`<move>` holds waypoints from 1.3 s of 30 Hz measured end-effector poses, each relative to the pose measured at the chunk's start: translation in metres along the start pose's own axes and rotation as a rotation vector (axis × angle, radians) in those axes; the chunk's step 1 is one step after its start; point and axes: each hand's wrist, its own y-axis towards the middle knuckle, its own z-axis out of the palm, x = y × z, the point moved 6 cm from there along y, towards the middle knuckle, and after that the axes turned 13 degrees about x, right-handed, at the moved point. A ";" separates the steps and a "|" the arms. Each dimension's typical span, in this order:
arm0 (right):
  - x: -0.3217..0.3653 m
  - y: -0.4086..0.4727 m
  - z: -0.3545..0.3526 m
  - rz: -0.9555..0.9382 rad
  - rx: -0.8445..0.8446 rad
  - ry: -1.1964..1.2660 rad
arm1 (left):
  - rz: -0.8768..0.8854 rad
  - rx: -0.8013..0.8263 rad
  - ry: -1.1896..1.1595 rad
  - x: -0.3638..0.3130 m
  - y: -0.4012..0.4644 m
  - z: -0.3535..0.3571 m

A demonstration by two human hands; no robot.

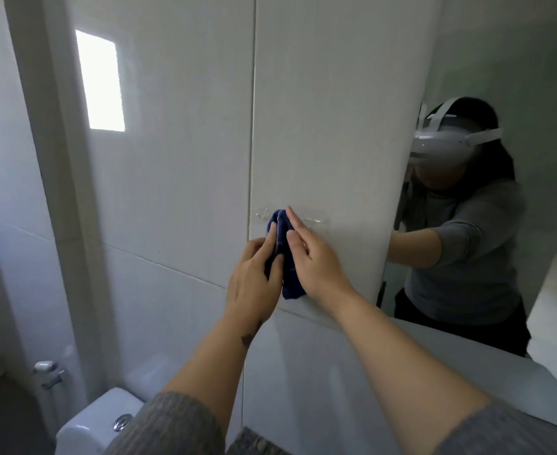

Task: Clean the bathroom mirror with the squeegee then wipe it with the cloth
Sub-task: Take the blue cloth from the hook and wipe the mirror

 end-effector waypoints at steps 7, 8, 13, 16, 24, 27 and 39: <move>0.071 -0.015 -0.076 -0.202 -0.096 -0.057 | 0.284 -0.048 0.013 -0.117 0.024 -0.023; 0.083 -0.020 -0.091 -0.227 -0.126 -0.077 | 0.331 -0.043 -0.007 -0.136 0.026 -0.023; 0.132 -0.039 -0.171 -0.328 -0.303 -0.134 | 0.547 0.007 -0.104 -0.228 0.038 -0.020; 0.141 -0.050 -0.211 -0.267 -0.422 -0.190 | 0.603 0.054 -0.099 -0.271 0.045 -0.014; 0.179 -0.062 -0.278 -0.278 -0.585 -0.390 | 0.633 0.016 -0.027 -0.318 0.068 -0.015; 0.201 -0.044 -0.296 -0.288 -0.662 -0.643 | 0.548 -0.063 0.129 -0.312 0.081 -0.020; 0.241 0.060 -0.305 -0.117 -0.781 -1.340 | 0.266 0.129 0.354 -0.269 0.131 0.033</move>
